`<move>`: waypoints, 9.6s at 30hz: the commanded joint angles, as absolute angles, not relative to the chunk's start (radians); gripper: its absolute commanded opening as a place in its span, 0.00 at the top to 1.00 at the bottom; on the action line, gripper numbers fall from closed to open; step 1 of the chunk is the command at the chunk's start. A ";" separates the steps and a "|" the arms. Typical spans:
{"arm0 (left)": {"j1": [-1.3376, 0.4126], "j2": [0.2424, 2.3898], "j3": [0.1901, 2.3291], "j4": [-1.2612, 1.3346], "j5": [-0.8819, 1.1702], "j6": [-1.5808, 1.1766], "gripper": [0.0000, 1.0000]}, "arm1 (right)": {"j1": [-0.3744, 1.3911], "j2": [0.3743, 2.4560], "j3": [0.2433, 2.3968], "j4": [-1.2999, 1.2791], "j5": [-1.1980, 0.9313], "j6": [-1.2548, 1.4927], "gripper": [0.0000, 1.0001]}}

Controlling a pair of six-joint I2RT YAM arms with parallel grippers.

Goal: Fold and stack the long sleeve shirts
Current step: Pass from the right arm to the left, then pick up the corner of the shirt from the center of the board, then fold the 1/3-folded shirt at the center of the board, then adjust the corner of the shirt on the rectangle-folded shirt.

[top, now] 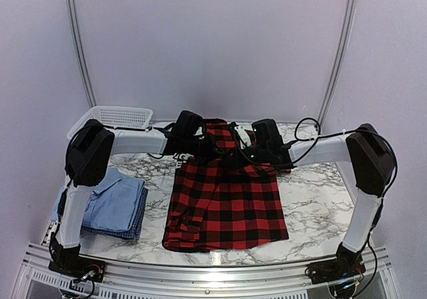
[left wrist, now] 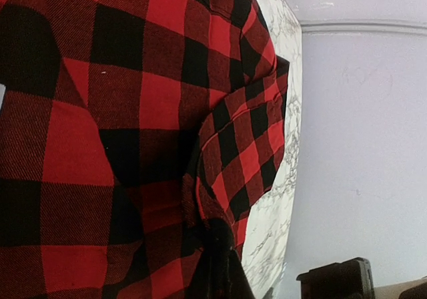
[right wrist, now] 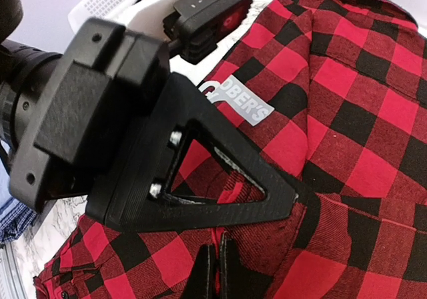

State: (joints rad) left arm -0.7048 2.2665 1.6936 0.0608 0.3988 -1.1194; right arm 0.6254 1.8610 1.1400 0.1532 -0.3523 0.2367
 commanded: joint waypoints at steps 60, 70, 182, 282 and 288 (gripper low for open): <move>-0.625 2.068 1.870 -0.083 0.420 -0.886 1.00 | 0.913 1.168 0.532 -0.686 0.094 0.983 0.94; -0.576 2.010 1.946 -0.083 0.419 -0.854 1.00 | 0.912 1.094 0.623 -0.773 0.183 0.983 1.00; -0.248 1.916 1.919 -0.166 0.441 -0.790 1.00 | 1.069 1.395 0.882 -0.583 -0.087 0.381 1.00; -0.258 1.987 2.093 -0.015 0.517 -0.823 1.00 | 1.227 1.538 1.020 -0.495 0.085 0.573 1.00; -0.258 1.996 2.066 -0.014 0.514 -0.816 1.00 | 1.226 1.583 1.072 -0.483 0.074 0.559 1.00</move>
